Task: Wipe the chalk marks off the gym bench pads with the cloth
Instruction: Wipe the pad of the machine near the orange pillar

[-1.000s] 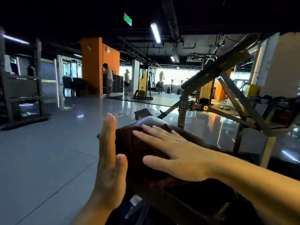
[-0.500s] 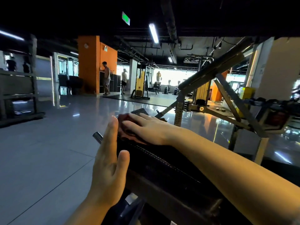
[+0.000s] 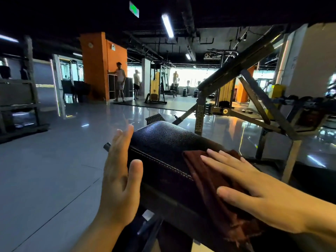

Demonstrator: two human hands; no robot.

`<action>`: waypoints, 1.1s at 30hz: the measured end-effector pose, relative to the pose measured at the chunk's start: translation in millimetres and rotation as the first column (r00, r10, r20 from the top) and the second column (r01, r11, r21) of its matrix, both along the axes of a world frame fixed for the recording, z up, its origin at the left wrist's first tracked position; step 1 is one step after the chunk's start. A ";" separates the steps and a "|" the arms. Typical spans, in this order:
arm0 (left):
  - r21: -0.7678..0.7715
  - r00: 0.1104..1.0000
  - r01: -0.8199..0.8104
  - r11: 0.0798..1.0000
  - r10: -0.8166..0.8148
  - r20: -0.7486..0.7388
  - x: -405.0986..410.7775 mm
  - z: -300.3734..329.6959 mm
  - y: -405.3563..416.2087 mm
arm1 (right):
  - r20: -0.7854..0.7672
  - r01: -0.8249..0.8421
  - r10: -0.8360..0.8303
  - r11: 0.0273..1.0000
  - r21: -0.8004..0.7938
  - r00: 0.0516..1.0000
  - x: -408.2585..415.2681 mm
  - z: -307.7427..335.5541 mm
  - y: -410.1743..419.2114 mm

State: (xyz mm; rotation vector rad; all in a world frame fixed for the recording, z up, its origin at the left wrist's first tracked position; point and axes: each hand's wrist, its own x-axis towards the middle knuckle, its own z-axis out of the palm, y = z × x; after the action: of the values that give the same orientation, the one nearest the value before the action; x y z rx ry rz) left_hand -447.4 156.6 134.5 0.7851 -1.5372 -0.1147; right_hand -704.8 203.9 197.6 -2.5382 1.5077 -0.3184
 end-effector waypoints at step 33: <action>-0.111 0.974 -0.207 0.972 0.194 -0.121 11.3 -3.6 -2.7 | -0.202 -0.252 0.209 0.943 -0.218 0.957 112.2 27.4 -28.6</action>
State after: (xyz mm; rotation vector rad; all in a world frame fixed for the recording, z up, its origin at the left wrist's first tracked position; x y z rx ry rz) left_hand -436.1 153.9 130.9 0.8178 -1.3399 0.0851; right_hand -592.6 175.2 225.0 -2.9738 1.2703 -0.2627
